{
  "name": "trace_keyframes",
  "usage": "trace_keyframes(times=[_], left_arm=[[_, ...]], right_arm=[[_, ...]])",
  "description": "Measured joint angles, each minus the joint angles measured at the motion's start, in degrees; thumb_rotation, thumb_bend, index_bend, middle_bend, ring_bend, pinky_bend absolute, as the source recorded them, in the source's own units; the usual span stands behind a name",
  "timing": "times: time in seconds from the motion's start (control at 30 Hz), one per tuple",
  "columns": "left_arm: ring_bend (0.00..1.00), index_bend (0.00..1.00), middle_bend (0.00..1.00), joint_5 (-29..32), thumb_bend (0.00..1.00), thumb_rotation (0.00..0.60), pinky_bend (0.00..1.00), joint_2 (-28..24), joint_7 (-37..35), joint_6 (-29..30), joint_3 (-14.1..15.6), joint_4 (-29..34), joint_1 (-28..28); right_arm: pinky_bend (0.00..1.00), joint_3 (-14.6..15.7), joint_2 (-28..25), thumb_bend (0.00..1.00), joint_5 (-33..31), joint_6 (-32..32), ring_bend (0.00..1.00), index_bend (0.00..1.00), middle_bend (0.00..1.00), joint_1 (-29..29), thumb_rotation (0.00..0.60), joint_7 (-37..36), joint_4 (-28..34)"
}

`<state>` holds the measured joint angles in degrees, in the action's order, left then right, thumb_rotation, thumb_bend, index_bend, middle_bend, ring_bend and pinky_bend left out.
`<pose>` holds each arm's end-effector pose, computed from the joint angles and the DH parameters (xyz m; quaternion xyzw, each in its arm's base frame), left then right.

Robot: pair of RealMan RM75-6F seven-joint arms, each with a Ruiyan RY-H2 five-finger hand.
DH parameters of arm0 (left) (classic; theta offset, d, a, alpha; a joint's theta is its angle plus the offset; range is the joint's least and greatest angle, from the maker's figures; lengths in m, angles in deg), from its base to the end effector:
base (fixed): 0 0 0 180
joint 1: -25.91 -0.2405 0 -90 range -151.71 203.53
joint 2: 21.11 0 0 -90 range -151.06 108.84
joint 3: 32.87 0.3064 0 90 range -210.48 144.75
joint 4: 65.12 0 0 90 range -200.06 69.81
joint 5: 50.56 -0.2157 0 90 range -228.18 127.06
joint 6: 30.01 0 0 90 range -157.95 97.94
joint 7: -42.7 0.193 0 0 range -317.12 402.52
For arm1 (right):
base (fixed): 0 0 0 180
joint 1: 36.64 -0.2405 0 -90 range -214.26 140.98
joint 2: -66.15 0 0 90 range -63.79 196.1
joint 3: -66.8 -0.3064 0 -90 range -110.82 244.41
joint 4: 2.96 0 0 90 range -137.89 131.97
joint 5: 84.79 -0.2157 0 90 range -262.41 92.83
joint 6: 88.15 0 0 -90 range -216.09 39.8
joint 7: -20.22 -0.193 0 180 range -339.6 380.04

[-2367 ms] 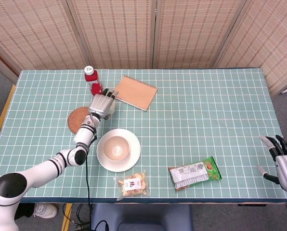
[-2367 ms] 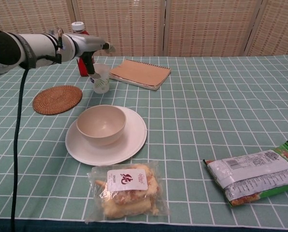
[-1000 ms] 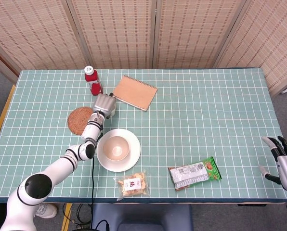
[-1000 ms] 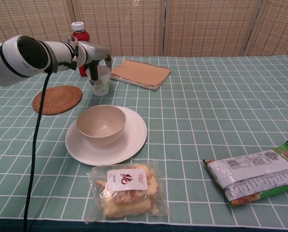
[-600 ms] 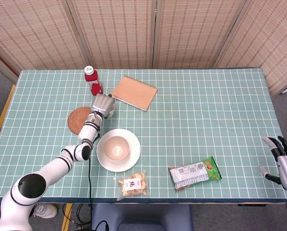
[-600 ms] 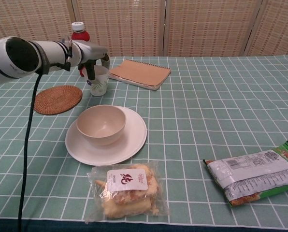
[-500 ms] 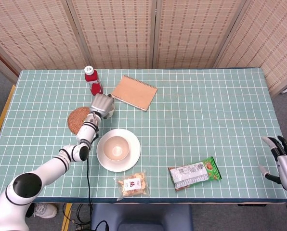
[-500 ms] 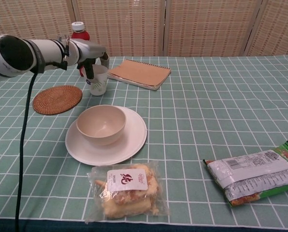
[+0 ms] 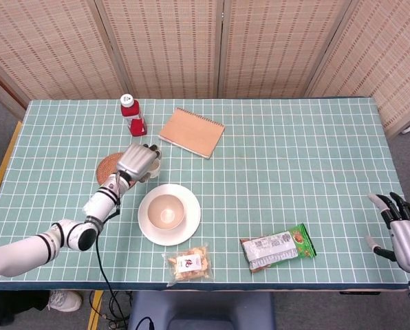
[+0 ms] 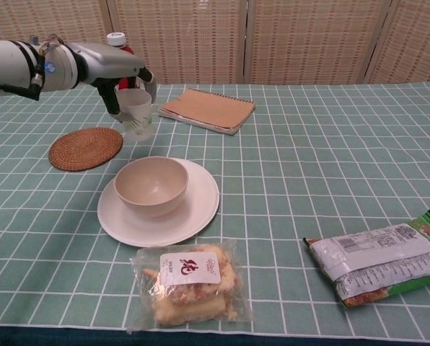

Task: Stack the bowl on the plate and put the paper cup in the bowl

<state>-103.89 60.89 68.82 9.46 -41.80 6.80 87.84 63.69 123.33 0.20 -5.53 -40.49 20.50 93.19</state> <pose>-0.1178 0.5343 0.0068 -0.8130 -0.2437 -0.2684 0.4556 -0.3601 -0.2282 0.2082 0.6033 -0.3890 0.3542 0.5993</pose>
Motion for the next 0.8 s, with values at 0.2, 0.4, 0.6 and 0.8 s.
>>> trace_keyframes(times=[0.2,0.4,0.6,0.8], left_arm=[[0.35,0.32,0.25,-6.97,0.29,0.6,0.62,-6.0,-2.38,4.21,1.43,10.31,-3.22],[0.34,0.32,0.25,-10.01,0.29,0.6,0.62,-9.64,-3.94,6.27,2.18,17.65,-5.1],[0.34,0.32,0.25,-10.84,0.29,0.6,0.62,-11.08,-3.09,6.6,2.39,22.58,-5.28],[0.34,0.31,0.25,-9.11,0.29,0.6,0.63,-11.13,0.52,6.56,2.7,25.85,-4.56]], right_arm=[[0.14,0.16,-0.05,0.23,0.24,0.35,0.04,0.12,0.15,0.16,0.6,0.53,0.52],[0.14,0.23,-0.12,0.23,0.27,0.69,0.04,0.12,0.15,0.38,0.6,0.49,0.54],[0.14,0.3,-0.03,0.23,0.29,0.94,0.04,0.12,0.15,0.58,0.6,0.19,0.32],[0.14,0.36,0.22,0.23,0.19,1.14,0.04,0.12,0.15,0.82,0.6,-0.45,-0.3]])
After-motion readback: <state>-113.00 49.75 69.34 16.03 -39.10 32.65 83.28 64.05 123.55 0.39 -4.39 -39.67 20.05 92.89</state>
